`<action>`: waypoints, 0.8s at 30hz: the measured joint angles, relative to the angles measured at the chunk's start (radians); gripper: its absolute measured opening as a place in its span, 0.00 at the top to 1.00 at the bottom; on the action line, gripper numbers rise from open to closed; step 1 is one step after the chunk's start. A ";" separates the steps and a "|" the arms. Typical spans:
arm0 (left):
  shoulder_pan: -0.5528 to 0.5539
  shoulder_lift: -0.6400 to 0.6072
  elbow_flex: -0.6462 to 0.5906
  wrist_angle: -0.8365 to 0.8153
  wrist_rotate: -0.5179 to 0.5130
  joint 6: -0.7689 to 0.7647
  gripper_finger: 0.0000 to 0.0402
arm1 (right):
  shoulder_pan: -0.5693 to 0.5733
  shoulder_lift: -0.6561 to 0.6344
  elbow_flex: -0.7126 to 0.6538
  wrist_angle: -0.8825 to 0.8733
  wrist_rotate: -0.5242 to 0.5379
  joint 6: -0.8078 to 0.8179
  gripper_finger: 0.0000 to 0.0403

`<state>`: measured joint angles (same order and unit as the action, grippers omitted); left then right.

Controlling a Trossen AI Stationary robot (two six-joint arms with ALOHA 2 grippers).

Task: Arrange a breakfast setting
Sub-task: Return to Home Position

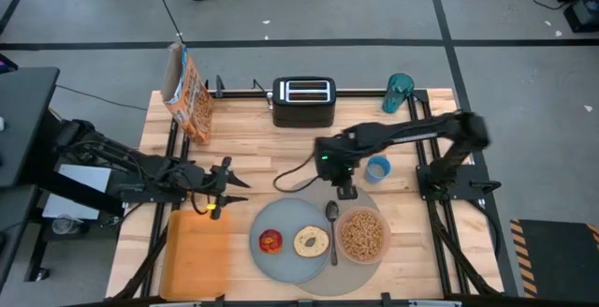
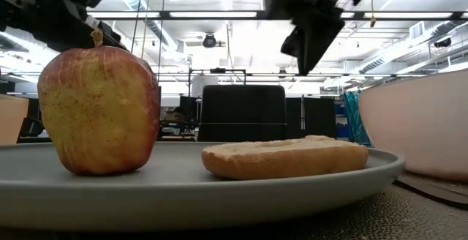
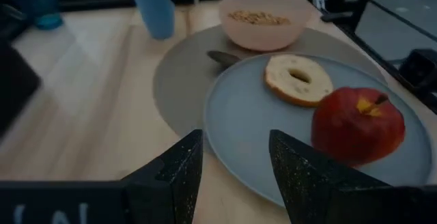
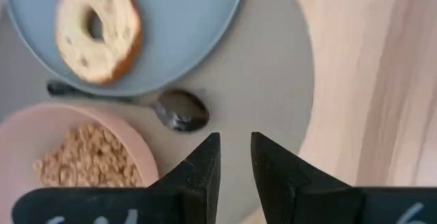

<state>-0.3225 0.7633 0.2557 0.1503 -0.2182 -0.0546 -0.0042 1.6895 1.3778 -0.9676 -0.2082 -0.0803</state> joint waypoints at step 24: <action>-0.043 -0.437 -0.247 0.110 -0.096 0.137 0.64 | 0.114 -1.099 -0.942 0.755 0.491 0.271 0.80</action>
<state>-0.3656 0.3260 0.0090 0.2602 -0.3138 0.0827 0.1097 0.5904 0.4360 -0.2130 0.2828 0.1908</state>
